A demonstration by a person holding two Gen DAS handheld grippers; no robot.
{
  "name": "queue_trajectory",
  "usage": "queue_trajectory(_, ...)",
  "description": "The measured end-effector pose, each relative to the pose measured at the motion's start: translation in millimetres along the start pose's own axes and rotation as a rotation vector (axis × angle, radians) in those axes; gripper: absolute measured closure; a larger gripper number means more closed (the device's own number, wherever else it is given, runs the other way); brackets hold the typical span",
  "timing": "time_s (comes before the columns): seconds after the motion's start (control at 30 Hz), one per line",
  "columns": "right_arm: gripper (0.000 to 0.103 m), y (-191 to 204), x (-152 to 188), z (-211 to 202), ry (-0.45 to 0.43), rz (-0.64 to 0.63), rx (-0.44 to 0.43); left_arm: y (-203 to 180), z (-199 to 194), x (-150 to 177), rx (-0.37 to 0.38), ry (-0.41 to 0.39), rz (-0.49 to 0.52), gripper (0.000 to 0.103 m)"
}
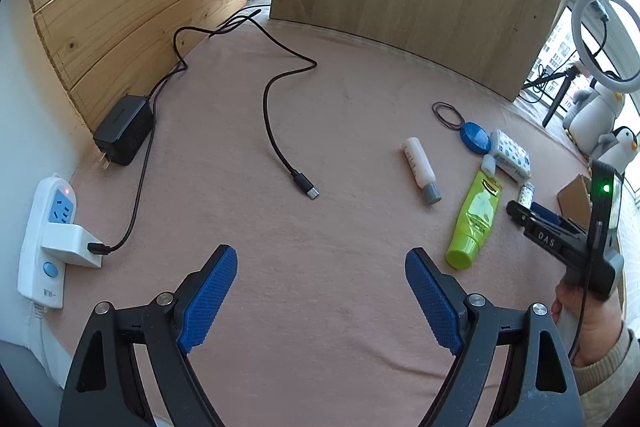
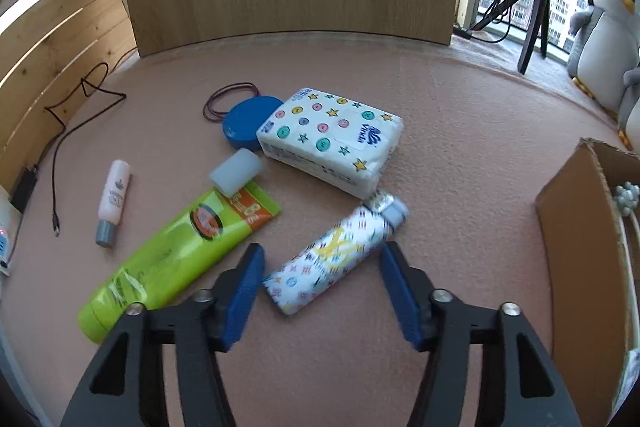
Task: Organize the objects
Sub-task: 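Move the right gripper to the patterned lighter and close on it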
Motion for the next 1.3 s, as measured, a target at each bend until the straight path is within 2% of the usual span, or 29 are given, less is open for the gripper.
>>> queue_trajectory(0.1,0.074,-3,10,-9,-0.009,-0.025,0.006,-11,1,3,0.013,0.009,0.018,0.014)
queue_trajectory(0.27,0.084,0,36,-26,-0.004,-0.056,-0.012,-40,0,12,0.052,0.022,0.065,0.014)
queue_trajectory(0.43,0.084,20,74,-52,0.005,-0.108,-0.044,-74,7,25,0.099,0.059,0.114,0.014)
queue_trajectory(0.53,0.084,42,103,-71,0.018,-0.14,-0.103,-96,12,34,0.137,0.085,0.139,0.014)
queue_trajectory(0.7,0.084,78,139,-94,0.015,-0.234,-0.137,-129,24,55,0.184,0.144,0.191,0.014)
queue_trajectory(0.83,0.083,83,143,-97,-0.01,-0.246,-0.137,-144,34,69,0.2,0.188,0.212,0.014)
queue_trajectory(0.97,0.074,81,147,-101,-0.041,-0.318,-0.105,-158,41,77,0.218,0.216,0.224,0.015)
queue_trajectory(1.03,0.074,82,149,-103,-0.047,-0.328,-0.104,-166,42,81,0.231,0.23,0.235,0.016)
queue_trajectory(1.17,0.074,82,150,-103,-0.055,-0.319,-0.113,-180,47,89,0.257,0.265,0.254,0.027)
queue_trajectory(1.3,0.076,82,148,-101,-0.057,-0.306,-0.124,-187,50,92,0.261,0.277,0.269,0.03)
Point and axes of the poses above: each gripper's, at about its wrist camera, not at the fingertips, and z roughly the way its jaws point, y to its left, x to its underside, the point moved 10 cm from there along z, roughly the way its jaws point
